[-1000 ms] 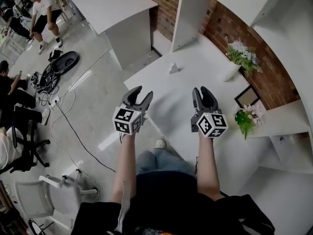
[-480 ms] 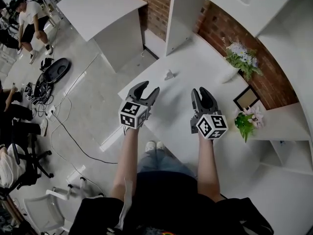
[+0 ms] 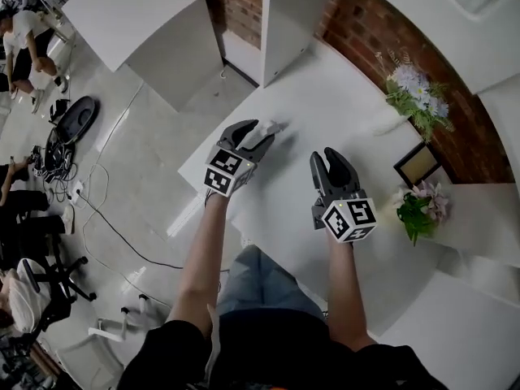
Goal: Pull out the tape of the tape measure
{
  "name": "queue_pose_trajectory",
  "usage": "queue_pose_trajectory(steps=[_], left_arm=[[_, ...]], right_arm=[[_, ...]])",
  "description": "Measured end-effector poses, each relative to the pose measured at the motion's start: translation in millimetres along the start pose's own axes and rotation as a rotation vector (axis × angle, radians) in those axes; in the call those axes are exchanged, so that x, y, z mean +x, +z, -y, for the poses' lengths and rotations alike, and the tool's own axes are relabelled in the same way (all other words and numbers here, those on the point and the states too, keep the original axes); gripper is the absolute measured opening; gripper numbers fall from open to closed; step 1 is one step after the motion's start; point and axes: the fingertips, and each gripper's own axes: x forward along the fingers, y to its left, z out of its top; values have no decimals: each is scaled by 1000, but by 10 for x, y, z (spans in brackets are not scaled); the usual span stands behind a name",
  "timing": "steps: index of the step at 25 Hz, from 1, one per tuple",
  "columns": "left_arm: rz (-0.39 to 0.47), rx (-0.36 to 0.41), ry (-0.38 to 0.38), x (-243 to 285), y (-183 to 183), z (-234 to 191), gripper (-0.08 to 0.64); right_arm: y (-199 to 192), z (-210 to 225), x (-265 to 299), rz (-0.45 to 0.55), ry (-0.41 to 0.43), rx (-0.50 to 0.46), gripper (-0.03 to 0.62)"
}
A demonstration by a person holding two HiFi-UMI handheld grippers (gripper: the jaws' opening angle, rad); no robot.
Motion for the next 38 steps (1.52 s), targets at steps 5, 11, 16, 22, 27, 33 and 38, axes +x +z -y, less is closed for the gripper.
queue_pose_trajectory(steps=[5, 11, 16, 22, 27, 33, 38], left_arm=[[-44, 44, -50, 346, -224, -47, 178], [-45, 57, -70, 397, -299, -57, 97], [-40, 83, -111, 354, -306, 52, 91], [-25, 100, -148, 236, -216, 226, 91], [1, 143, -195, -82, 16, 506, 91], [16, 229, -295, -561, 193, 1007, 91], [15, 296, -368, -917, 214, 1389, 91]], right_arm=[[-280, 95, 45, -42, -6, 25, 123], [-406, 157, 12, -65, -8, 39, 123], [-442, 163, -22, -71, -7, 42, 123], [-428, 128, -44, -83, 11, 10, 123], [-313, -40, -52, -153, 82, -131, 123], [-412, -554, -120, -387, 342, -447, 123], [-684, -800, -394, -621, 491, -783, 143]])
